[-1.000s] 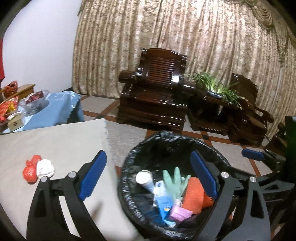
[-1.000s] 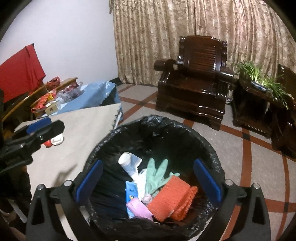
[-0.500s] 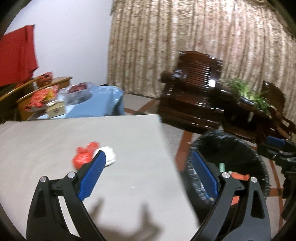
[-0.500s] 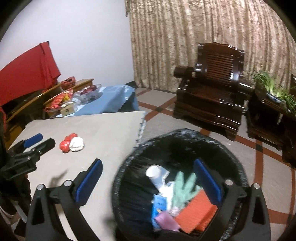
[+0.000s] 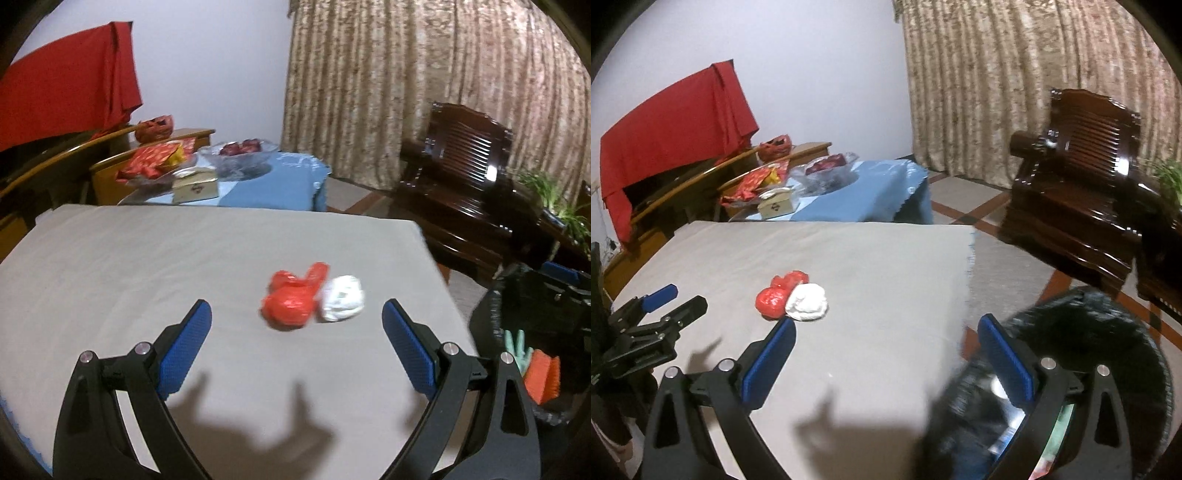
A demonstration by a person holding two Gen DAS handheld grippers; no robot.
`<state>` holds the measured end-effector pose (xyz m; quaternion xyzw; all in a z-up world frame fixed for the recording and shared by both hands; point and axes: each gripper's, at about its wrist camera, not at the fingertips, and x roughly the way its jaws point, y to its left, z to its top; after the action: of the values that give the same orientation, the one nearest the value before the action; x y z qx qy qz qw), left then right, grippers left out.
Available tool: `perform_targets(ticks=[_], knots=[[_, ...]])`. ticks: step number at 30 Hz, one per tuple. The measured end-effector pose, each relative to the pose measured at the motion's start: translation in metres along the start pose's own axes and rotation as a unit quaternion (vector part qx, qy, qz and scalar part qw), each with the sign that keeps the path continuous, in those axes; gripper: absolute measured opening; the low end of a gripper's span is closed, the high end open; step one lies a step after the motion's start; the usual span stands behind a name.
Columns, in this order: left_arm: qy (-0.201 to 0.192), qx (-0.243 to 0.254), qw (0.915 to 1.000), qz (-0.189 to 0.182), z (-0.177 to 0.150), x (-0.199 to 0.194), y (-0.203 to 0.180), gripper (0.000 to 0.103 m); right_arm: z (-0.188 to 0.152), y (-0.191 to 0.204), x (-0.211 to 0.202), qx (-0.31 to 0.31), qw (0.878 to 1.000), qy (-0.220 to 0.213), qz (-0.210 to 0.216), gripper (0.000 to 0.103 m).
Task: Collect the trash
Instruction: 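Move both open tools back over the table toward the plastic bags, then grasp the white plastic bag with the right tool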
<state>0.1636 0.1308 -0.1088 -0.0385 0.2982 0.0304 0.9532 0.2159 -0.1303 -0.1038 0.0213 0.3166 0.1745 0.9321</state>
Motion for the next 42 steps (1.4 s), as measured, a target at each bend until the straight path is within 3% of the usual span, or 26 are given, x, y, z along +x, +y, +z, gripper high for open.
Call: perform_targets(ticks=[18,29,31,34,38,42], knots=[[0.04,-0.028,0.9982,0.035,-0.009,0.08,0.064,0.091,-0.009,0.067,0.148,-0.034,0.996,0.074,0.021,0.097],[0.046,-0.031,0.9977,0.04,-0.01,0.094,0.073,0.091,-0.015,0.082,0.185,-0.04,0.993,0.103,0.033,0.093],[0.047,-0.032,0.9975,0.04,-0.011,0.096,0.074,0.091,-0.016,0.086,0.19,-0.042,0.992,0.11,0.042,0.089],[0.049,-0.033,0.9975,0.04,-0.01,0.097,0.074,0.091,-0.017,0.09,0.192,-0.048,0.99,0.118,0.063,0.074],[0.049,-0.033,0.9975,0.038,-0.01,0.098,0.074,0.091,-0.019,0.091,0.189,-0.043,0.986,0.127,0.1,0.042],[0.049,-0.032,0.9978,0.032,-0.009,0.098,0.068,0.091,-0.016,0.086,0.177,-0.04,0.987,0.116,0.101,0.038]])
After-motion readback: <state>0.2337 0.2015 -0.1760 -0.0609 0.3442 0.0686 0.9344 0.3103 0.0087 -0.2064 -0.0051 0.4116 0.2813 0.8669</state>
